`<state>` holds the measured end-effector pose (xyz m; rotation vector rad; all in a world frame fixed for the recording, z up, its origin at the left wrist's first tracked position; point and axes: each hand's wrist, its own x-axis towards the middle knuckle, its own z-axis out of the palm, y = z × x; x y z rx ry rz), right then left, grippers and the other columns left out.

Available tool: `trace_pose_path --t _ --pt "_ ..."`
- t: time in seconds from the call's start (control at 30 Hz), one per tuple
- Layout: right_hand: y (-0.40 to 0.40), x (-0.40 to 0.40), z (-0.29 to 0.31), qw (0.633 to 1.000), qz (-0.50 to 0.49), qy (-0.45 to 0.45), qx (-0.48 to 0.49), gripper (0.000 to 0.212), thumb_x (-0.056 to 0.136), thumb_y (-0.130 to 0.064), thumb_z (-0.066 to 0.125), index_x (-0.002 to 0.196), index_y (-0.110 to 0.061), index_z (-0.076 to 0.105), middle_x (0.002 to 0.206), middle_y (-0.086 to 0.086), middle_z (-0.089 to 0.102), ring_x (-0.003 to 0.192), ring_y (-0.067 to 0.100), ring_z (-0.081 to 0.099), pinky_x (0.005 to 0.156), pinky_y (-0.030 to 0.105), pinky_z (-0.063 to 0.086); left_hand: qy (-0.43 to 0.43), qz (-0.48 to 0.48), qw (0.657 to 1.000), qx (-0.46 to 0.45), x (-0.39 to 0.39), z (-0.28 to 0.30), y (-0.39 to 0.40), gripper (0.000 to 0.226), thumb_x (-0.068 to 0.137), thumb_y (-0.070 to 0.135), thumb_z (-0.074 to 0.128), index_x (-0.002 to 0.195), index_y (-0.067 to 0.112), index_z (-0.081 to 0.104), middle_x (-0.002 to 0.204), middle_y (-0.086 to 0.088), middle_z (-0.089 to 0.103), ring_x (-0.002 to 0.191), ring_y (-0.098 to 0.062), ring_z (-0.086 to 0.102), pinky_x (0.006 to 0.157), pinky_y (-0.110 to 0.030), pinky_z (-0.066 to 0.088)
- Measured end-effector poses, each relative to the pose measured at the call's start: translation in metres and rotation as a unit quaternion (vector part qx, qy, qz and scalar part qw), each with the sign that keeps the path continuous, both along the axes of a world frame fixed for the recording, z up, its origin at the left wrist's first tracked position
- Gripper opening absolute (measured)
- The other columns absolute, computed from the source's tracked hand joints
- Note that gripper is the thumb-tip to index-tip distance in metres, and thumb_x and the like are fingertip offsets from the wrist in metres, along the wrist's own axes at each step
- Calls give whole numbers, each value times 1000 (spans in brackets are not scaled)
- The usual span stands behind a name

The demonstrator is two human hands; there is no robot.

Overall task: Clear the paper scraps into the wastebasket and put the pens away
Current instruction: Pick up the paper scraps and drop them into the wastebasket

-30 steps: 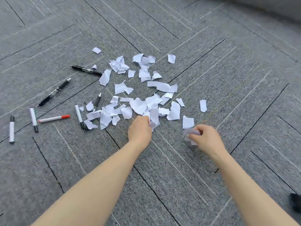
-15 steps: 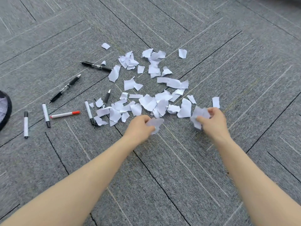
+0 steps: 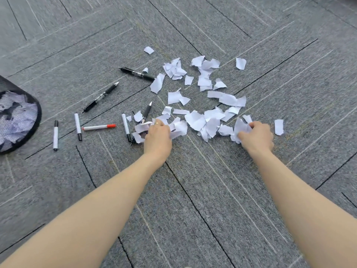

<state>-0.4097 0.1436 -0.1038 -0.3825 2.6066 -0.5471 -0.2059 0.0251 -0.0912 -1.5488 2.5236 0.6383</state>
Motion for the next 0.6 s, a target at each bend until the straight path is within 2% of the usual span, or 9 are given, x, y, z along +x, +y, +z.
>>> trace_pose_path --t 0.07,0.17,0.23,0.33,0.4,0.5,0.53,0.6 --pt "-2 2 -1 1000 9 11 -19 9 79 -8 53 86 -14 56 104 15 58 98 36 53 83 45 47 30 11 999 11 -2 -2 2 13 91 1 47 93 1 61 116 -14 47 101 -31 52 82 -39 44" --pt "-1 6 0 999 15 -3 -44 10 83 -4 48 86 -13 46 81 5 51 79 28 47 68 36 38 40 27 998 38 -2 0 -2 13 91 1 45 96 -1 57 114 -16 50 98 -33 54 78 -37 41" --pt "5 9 5 991 -56 -23 -115 11 84 -6 50 94 -9 50 87 5 52 77 24 46 67 33 36 39 39 996 65 0 2 -5 7 92 1 45 92 5 51 99 -15 54 87 -33 52 69 -37 37" --pt "10 18 21 952 -155 -20 -262 12 86 -10 56 99 -8 56 93 4 56 79 17 49 70 30 39 52 82 987 126 4 0 -9 12 90 0 45 91 11 40 82 -8 50 71 -26 45 60 -33 35" --pt "3 24 29 946 -136 -41 -292 7 86 -14 60 92 -13 57 91 0 59 79 14 52 71 28 42 74 122 972 185 2 7 -10 18 89 5 52 97 14 39 81 -6 49 64 -20 43 52 -29 33" --pt "-18 33 31 946 -75 -123 -291 18 82 -15 63 83 2 58 76 5 54 68 14 45 64 30 37 126 146 951 241 -9 19 -16 20 87 10 59 103 18 49 98 -10 52 66 -19 43 48 -25 28" --pt "-27 36 31 944 -60 -149 -288 18 81 -14 62 78 3 57 68 5 48 61 14 39 58 28 33 137 144 949 245 -14 22 -18 21 86 9 59 104 18 52 97 -11 52 64 -19 42 48 -25 28" --pt "-39 42 26 952 -23 -168 -254 20 81 -12 62 67 -8 48 58 2 34 53 14 27 51 27 23 143 140 952 231 -22 24 -21 11 84 8 58 90 13 51 77 -8 48 56 -18 36 47 -25 24"
